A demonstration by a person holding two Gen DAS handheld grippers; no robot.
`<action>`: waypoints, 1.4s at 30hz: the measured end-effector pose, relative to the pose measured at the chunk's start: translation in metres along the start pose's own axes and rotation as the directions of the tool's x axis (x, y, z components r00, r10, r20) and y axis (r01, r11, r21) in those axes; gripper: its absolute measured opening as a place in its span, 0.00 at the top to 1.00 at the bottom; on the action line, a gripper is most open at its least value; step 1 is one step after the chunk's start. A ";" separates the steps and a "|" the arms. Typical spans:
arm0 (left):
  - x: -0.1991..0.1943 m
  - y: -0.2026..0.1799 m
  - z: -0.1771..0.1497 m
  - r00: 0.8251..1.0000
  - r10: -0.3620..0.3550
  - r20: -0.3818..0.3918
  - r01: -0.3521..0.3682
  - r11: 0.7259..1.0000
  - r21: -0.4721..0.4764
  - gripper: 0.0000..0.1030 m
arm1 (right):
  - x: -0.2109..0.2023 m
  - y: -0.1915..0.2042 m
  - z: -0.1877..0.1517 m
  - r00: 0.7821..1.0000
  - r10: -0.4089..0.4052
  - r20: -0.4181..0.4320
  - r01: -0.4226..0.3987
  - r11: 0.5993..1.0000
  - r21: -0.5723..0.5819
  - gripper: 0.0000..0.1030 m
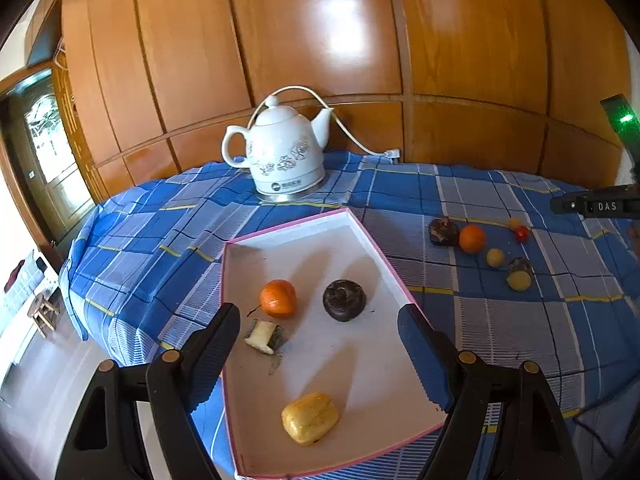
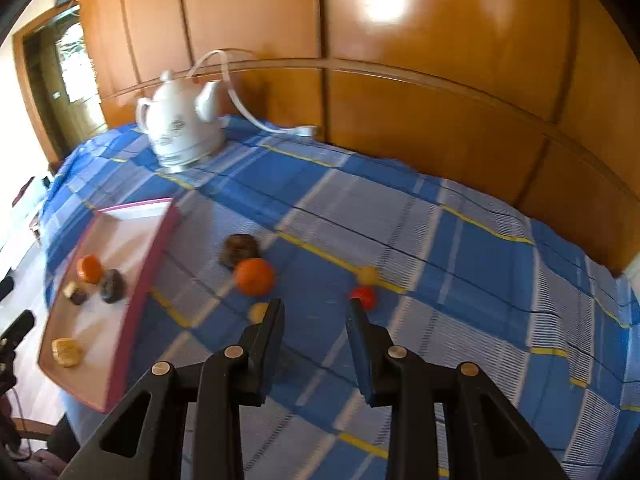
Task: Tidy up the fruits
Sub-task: 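Move the left tool toward the loose fruits beside the tray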
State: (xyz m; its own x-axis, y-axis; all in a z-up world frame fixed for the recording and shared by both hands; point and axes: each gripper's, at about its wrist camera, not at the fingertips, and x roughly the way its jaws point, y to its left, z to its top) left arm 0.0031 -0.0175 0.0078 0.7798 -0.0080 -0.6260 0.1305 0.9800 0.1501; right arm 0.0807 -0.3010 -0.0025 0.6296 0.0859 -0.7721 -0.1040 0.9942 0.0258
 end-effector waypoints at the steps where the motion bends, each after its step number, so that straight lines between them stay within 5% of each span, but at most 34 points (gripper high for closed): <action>1: 0.001 -0.003 0.000 1.000 -0.003 -0.003 0.003 1.000 0.006 0.21 | 0.001 -0.006 -0.001 1.000 -0.017 0.000 0.017 1.000 0.005 0.69; 16: 0.028 -0.047 0.017 0.990 -0.121 -0.072 0.125 0.991 0.057 0.21 | 0.024 -0.076 -0.019 0.990 -0.105 -0.092 0.124 0.966 0.225 0.69; 42: 0.094 -0.106 0.051 0.912 -0.336 -0.236 0.341 0.940 -0.019 0.37 | 0.029 -0.081 -0.019 0.987 -0.100 -0.126 0.132 0.952 0.275 0.69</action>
State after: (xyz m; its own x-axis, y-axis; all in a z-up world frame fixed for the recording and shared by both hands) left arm 0.0943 -0.1321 -0.0276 0.5232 -0.2894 -0.8016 0.3773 0.9220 -0.0866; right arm 0.0925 -0.3807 -0.0389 0.5345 -0.0230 -0.8448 0.1954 0.9759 0.0970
